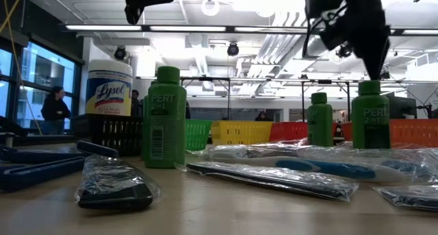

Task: Pick & Place Travel size toiletries
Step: Put the green shampoo into the orange bin

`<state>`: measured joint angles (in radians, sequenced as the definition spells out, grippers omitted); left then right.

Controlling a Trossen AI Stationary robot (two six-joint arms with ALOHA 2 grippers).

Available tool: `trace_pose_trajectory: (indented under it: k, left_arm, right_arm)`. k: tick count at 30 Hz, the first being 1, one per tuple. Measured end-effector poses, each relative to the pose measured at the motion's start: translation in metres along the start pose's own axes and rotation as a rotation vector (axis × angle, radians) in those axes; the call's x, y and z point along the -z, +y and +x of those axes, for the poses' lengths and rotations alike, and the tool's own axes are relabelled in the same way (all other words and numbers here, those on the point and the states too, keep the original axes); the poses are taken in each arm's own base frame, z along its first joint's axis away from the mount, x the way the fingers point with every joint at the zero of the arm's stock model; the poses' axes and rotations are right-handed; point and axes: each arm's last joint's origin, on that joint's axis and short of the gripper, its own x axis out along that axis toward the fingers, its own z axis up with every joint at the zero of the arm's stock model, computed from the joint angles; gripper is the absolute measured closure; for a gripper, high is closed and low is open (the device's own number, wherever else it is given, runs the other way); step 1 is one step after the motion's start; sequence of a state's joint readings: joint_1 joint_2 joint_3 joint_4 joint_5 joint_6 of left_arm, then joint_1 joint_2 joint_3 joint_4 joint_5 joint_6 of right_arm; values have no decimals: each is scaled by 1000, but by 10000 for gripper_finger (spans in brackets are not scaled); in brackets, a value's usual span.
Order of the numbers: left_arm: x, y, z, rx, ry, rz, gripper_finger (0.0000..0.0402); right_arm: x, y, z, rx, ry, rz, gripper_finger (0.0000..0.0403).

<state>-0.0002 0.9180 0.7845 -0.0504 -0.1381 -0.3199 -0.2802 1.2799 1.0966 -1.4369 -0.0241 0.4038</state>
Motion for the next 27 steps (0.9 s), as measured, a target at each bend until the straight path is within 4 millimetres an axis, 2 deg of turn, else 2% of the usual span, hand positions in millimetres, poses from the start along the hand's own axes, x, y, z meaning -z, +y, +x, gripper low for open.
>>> trace_pose_trajectory:
  k: [5, 13, 20, 27]
  left_arm:
    - [0, 0, 0, 0, 0, 0, 316]
    - [0, 0, 0, 0, -1, 0, 316]
    - [0, 0, 0, 0, -1, 0, 316]
    - [0, 0, 0, 0, -1, 0, 316]
  right_arm:
    - [21, 5, -17, -180, -74, 51, 236]
    - [43, 53, -28, -321, -242, -175, 247]
    - [53, 97, -22, -328, -359, -455, 267]
    - [50, 126, -3, -305, -319, -519, 280]
